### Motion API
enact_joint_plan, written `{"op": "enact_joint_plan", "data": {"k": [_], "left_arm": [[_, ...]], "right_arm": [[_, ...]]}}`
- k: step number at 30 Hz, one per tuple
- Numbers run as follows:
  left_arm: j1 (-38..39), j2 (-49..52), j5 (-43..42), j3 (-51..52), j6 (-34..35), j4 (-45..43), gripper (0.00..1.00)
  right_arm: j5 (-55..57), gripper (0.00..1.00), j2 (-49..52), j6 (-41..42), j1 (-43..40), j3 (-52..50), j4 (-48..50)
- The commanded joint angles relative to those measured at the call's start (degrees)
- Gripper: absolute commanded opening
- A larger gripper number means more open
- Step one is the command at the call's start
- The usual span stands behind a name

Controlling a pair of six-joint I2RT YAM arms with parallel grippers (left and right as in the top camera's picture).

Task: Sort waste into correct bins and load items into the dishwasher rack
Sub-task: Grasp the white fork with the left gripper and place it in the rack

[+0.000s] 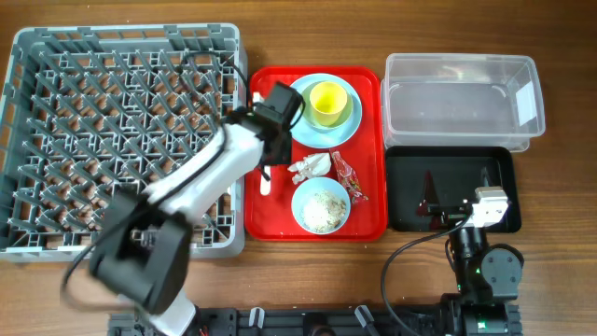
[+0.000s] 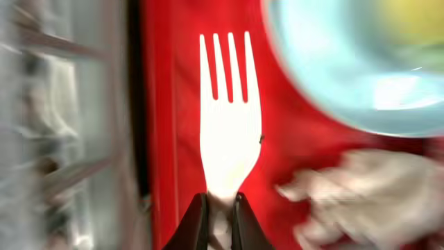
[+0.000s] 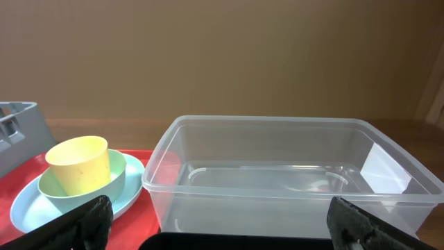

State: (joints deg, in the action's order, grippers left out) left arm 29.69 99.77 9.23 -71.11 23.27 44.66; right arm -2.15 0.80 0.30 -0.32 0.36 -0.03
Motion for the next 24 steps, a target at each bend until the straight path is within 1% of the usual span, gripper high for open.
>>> {"op": "enact_joint_plan", "data": {"k": [1, 4, 7, 10, 14, 18, 21, 24], "left_arm": [[0.04, -12.63, 3.13, -2.1, -0.13, 3.43, 0.04], [0.02, -16.24, 9.79, -2.08, -0.31, 9.62, 0.04], [-0.04, -15.37, 11.96, -1.2, -0.31, 13.51, 0.04], [-1.88, -13.73, 14.27, 2.08, -0.31, 11.8, 0.06], [-6.75, -11.17, 14.19, 3.1, -1.75, 8.28, 0.04], [-8.98, -10.01, 13.16, 3.1, -2.47, 8.26, 0.04], [-8.92, -9.33, 11.52, 3.17, -7.98, 7.67, 0.06], [-8.94, -8.15, 11.39, 3.45, -10.58, 6.73, 0.1]], "right_arm": [[-0.52, 1.0, 0.13, -0.24, 0.24, -0.07, 0.15], [-0.52, 1.0, 0.13, -0.22, 0.24, -0.07, 0.15], [-0.52, 0.99, 0.13, -0.22, 0.24, -0.07, 0.15], [-0.52, 1.0, 0.13, -0.24, 0.24, -0.07, 0.15], [-0.52, 0.99, 0.13, -0.22, 0.24, -0.07, 0.15], [-0.52, 1.0, 0.13, -0.22, 0.24, -0.07, 0.15], [-0.52, 1.0, 0.13, -0.24, 0.24, -0.07, 0.15], [-0.52, 1.0, 0.13, -0.24, 0.24, -0.07, 0.15]]}}
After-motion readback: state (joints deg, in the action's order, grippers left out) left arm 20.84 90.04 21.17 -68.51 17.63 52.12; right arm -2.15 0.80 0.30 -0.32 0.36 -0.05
